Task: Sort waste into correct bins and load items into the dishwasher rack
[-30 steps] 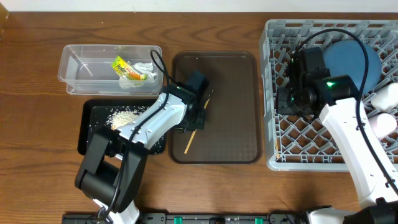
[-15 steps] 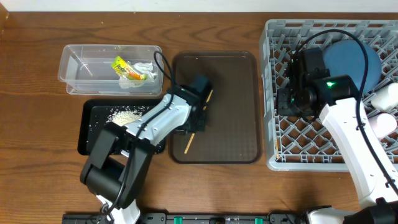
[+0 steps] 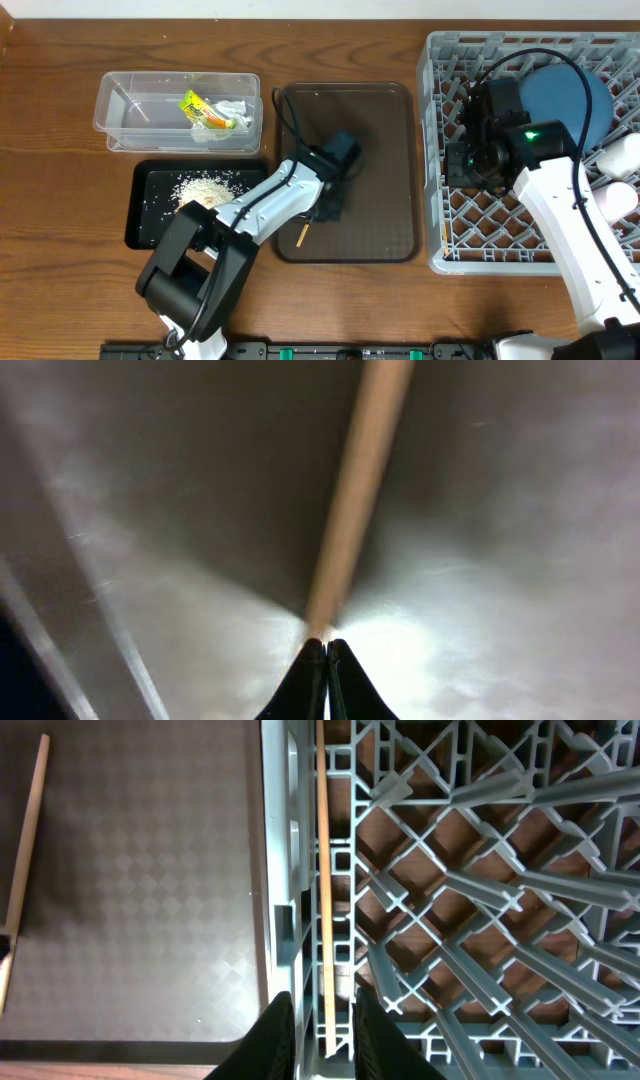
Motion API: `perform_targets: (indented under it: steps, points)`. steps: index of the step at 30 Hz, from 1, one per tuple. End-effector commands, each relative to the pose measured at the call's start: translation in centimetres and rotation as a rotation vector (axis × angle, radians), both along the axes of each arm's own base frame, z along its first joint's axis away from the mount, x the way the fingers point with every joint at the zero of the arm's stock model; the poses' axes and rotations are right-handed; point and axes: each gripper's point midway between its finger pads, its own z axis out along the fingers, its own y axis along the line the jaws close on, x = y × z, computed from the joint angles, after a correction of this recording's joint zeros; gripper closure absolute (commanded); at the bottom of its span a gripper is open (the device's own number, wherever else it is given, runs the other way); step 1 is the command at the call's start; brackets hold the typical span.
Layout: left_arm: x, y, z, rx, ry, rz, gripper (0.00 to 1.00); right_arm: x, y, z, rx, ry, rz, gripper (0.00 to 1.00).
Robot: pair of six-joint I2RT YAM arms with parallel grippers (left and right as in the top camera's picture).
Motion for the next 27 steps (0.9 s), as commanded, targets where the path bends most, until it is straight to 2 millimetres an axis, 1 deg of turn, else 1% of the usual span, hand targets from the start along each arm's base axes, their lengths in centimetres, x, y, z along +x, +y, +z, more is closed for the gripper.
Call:
perform_targets:
  steps: [1, 4, 8, 11, 15, 21, 24, 27]
  points:
    - [1.5, 2.1, 1.0, 0.057, -0.059, 0.029, 0.94, 0.4, -0.7, 1.1, 0.0, -0.037, -0.011, 0.82]
    - [1.7, 2.8, 0.7, 0.061, -0.051, 0.05, 0.94, 0.4, -0.7, 1.1, 0.0, -0.036, -0.011, 0.82]
    - [1.2, 2.6, -0.2, 0.054, -0.019, 0.047, 0.94, 0.4, -0.7, 1.1, 0.001, -0.037, -0.011, 0.82]
    - [0.8, 1.9, -0.8, 0.028, 0.005, 0.056, 0.94, 0.4, -0.7, 1.1, 0.001, -0.036, -0.011, 0.82]
    - [0.3, 0.3, -1.2, -0.028, 0.029, 0.051, 0.94, 0.4, -0.7, 1.1, 0.001, -0.037, -0.011, 0.82]
    - [-0.6, -0.6, -2.4, -0.012, 0.051, 0.021, 0.93, 0.3, -0.8, 1.8, 0.002, -0.06, -0.004, 0.82]
    - [-0.8, -1.2, -2.3, -0.032, 0.059, 0.012, 0.93, 0.2, -1.0, 2.3, -0.001, -0.078, -0.01, 0.82]
    - [-1.3, -3.0, -1.8, -0.133, 0.094, -0.001, 0.93, 0.2, -1.3, 2.8, -0.002, -0.095, -0.017, 0.81]
